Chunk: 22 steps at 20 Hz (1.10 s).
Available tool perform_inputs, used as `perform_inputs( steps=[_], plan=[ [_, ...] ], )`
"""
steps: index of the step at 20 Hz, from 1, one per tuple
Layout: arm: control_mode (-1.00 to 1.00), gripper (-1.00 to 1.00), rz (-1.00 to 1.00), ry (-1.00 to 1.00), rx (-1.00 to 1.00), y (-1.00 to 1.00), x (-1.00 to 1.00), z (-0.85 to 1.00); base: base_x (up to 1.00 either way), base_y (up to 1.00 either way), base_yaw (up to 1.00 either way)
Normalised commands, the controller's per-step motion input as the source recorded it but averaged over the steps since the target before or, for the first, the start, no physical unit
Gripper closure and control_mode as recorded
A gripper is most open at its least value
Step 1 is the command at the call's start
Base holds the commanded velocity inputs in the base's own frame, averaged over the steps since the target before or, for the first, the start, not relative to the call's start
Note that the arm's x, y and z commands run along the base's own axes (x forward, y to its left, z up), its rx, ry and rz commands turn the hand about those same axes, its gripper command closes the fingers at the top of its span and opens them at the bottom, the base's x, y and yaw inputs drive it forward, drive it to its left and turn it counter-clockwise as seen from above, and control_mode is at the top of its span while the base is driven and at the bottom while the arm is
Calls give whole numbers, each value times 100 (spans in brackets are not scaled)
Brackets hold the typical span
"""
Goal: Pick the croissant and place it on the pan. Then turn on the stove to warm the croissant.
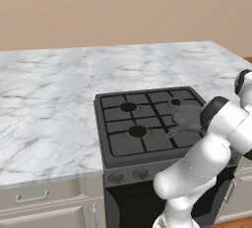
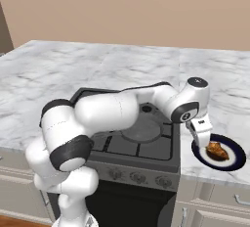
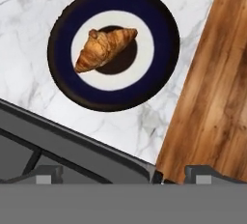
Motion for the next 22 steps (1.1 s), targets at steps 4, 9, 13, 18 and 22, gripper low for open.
perform_inputs(
  steps=[4, 9, 13, 18, 22],
  plan=[
    [-100, -100, -3, 4, 0, -24, 37, -28, 0, 0, 0],
    [-100, -100, -1, 2, 1, -41, 30, -28, 0, 0, 0],
    [-100, -100, -1, 1, 7, -68, 23, -14, 0, 0, 0],
    [-100, -100, -2, 2, 12, -75, 31, -4, 0, 0, 0],
    [-100, -100, -1, 2, 12, -54, 42, 0, 0, 0, 0]
  ],
)
